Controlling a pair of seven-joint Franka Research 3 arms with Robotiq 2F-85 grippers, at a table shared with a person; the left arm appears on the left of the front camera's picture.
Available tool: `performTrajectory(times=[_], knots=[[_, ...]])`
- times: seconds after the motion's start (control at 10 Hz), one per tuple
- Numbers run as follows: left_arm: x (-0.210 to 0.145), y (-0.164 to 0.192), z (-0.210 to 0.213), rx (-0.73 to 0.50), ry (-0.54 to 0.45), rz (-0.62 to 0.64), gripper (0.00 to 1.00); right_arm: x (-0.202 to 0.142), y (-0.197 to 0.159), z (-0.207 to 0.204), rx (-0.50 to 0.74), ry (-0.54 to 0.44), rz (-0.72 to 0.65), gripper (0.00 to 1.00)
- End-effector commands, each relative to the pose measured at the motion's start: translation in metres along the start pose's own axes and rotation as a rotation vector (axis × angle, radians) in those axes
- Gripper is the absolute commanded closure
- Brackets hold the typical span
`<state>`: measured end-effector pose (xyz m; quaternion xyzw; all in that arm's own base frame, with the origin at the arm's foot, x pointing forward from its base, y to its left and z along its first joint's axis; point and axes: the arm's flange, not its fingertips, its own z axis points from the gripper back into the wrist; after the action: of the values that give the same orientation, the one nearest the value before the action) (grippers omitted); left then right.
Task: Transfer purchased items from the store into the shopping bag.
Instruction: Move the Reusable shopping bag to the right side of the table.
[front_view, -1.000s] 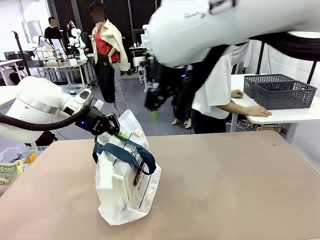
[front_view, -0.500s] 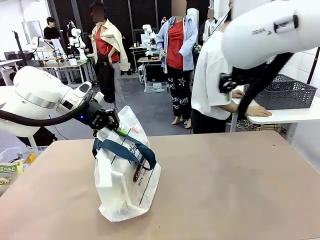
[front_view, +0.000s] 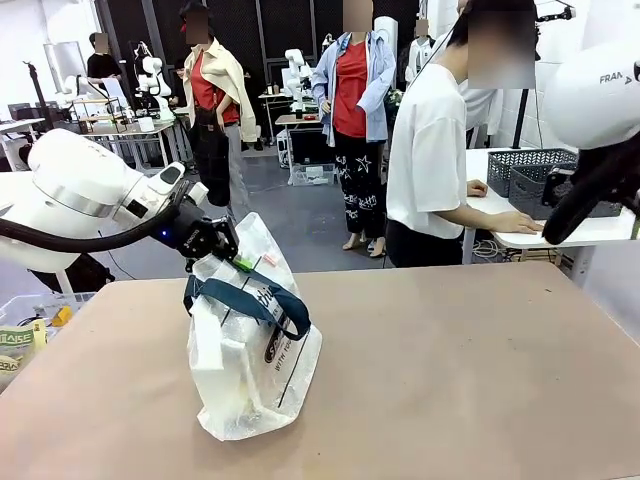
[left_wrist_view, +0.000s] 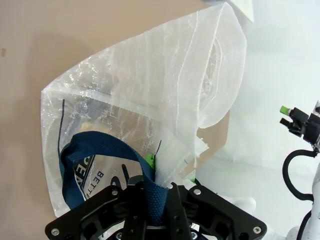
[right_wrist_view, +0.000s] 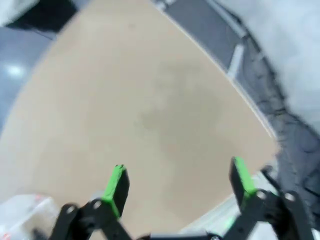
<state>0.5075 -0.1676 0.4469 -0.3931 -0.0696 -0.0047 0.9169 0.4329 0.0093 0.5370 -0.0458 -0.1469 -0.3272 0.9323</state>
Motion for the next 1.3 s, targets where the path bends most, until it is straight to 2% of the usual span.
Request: performTrajectory(times=[0.0,0.3,0.5,0.7,0.9,1.0,1.2], knots=[[0.017,-0.013,0.015,0.069,-0.082,0.03,1.0,0.01,0.001,0.009,-0.067,-0.018,0.026,0.0],[0.055,-0.024,0.079,0.139,-0.278,0.055,1.0,0.01,0.001,0.009,-0.067,-0.018,0.026,0.0],[0.081,-0.016,0.128,0.195,-0.363,0.086,1.0,0.01,0.001,0.009,-0.067,-0.018,0.026,0.0],[0.1,0.002,0.17,0.304,-0.399,0.117,1.0,0.01,0.001,0.009,-0.067,-0.018,0.026,0.0],[0.11,0.026,0.205,0.383,-0.502,0.192,1.0,0.01,0.001,0.009,-0.067,-0.018,0.026,0.0],[0.116,0.045,0.215,0.42,-0.518,0.251,1.0,0.01,0.001,0.009,-0.067,-0.018,0.026,0.0],[0.118,0.083,0.231,0.412,-0.532,0.308,1.0,0.01,0.001,0.009,-0.067,-0.018,0.026,0.0]])
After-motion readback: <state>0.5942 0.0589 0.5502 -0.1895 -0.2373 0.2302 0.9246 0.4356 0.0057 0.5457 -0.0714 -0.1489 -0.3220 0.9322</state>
